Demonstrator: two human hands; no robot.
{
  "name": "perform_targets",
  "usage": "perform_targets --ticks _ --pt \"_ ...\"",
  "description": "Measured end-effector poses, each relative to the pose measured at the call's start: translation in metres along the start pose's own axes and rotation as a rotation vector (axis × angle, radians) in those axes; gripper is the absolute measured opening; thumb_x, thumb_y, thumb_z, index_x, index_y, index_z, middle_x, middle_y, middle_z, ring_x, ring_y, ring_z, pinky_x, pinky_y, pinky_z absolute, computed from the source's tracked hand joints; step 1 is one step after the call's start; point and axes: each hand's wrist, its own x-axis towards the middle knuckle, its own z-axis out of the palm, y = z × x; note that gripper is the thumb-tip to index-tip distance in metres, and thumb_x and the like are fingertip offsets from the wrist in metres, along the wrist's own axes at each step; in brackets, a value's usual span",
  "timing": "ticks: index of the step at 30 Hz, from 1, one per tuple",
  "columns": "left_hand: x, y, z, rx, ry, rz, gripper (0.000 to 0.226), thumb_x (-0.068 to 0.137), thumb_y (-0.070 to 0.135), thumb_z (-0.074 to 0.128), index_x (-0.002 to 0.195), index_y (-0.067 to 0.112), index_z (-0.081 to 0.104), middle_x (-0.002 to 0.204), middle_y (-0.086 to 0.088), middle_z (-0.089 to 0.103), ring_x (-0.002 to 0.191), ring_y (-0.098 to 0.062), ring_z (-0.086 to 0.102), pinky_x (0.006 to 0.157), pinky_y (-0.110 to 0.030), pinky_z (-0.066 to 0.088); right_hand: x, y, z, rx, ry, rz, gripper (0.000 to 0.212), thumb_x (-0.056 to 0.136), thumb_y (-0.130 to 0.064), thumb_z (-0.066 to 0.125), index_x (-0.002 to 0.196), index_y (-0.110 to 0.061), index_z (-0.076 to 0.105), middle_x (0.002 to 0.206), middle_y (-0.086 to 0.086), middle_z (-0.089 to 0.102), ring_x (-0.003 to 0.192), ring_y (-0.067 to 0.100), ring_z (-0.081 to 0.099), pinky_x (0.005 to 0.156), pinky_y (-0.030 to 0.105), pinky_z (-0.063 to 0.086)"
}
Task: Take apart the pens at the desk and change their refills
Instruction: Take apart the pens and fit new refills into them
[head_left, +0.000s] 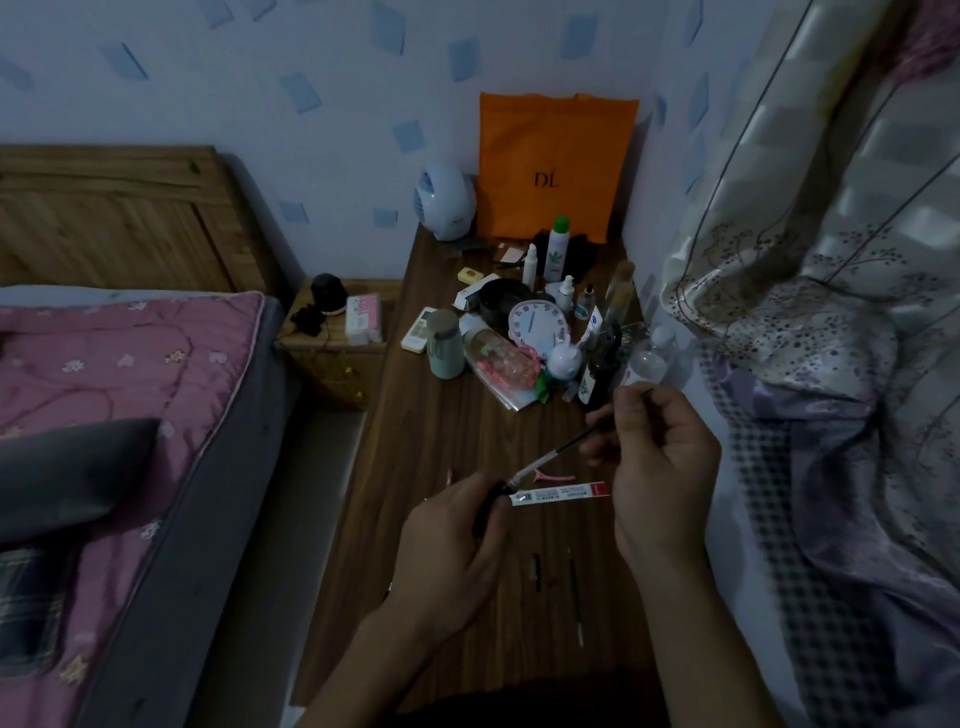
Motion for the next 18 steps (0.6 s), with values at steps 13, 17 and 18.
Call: perform_targets --ticks 13,17,18 --pt "0.0071 0.0055 -0.0012 0.052 0.102 0.028 0.021 0.093 0.026 0.055 0.108 0.019 0.069 0.084 0.009 0.066 0.066 -0.007 0.060 0.056 -0.034 0.050 -0.0021 -0.0057 0.0000 -0.049 0.057 -0.082 0.013 0.094 -0.026 0.061 0.090 -0.015 0.066 0.074 0.000 0.073 0.050 0.013 0.067 0.046 0.019 0.053" --pt "0.0087 0.0062 -0.0026 0.056 0.065 0.034 0.027 0.093 0.032 0.051 0.109 0.020 0.069 0.085 0.009 0.066 0.068 -0.006 0.061 0.058 -0.035 0.051 -0.0005 -0.0066 -0.0002 -0.050 0.016 -0.060 0.018 0.089 -0.039 0.061 0.087 -0.022 0.067 0.073 -0.002 0.073 0.050 0.013 0.067 0.046 0.019 0.052" --pt "0.0093 0.0073 -0.0025 0.048 0.050 0.040 0.028 0.093 0.032 0.051 0.109 0.019 0.069 0.086 0.009 0.066 0.070 -0.006 0.061 0.059 -0.034 0.052 -0.0002 -0.0060 0.0000 -0.062 -0.010 -0.046 0.016 0.088 -0.041 0.061 0.084 -0.027 0.068 0.072 -0.001 0.074 0.050 0.014 0.067 0.046 0.021 0.052"
